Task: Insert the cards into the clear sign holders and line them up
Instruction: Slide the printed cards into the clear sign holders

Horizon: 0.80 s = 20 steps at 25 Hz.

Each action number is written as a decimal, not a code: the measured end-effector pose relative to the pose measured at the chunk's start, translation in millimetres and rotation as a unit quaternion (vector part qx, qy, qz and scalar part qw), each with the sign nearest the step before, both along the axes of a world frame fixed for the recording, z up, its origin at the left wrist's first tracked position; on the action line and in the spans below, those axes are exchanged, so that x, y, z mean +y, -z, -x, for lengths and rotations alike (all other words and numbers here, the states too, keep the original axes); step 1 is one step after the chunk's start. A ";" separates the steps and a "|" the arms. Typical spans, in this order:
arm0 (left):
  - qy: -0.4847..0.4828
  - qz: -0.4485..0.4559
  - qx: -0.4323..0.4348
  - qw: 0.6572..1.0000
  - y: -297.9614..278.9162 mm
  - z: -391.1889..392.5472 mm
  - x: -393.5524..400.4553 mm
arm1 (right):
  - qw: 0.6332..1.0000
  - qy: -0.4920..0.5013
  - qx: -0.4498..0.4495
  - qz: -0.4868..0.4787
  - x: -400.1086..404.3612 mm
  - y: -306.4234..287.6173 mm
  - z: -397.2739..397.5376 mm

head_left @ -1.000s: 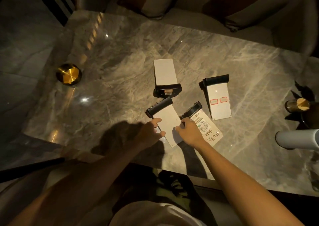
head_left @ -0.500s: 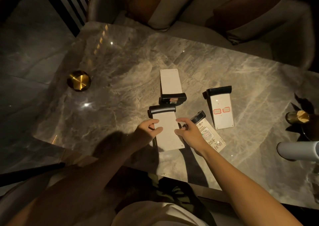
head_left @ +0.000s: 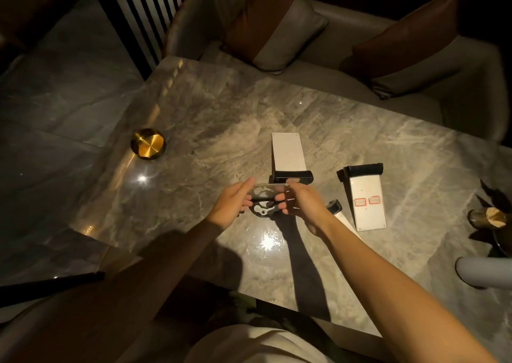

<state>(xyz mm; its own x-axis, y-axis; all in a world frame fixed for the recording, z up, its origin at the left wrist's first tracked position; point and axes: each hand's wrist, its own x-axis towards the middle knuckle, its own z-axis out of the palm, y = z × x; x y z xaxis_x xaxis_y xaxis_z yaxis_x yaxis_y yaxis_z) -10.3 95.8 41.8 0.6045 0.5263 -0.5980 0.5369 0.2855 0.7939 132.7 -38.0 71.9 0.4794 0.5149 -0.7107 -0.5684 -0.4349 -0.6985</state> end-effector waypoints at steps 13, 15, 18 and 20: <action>0.208 -0.271 0.005 0.940 -51.4 -65.4 21.0 | 0.979 -0.055 -0.177 0.080 -28.3 -22.1 -32.1; 0.252 -0.289 -0.023 0.923 -71.4 -97.1 6.9 | 0.972 -0.036 -0.217 0.084 -46.4 -26.6 -49.6; 0.319 -0.292 -0.058 0.900 -86.3 -143.8 -23.6 | 0.965 0.003 -0.246 0.087 -77.8 -27.7 -76.4; 0.358 -0.307 -0.070 0.879 -88.8 -174.5 -48.9 | 0.968 0.032 -0.235 0.084 -101.2 -27.3 -92.6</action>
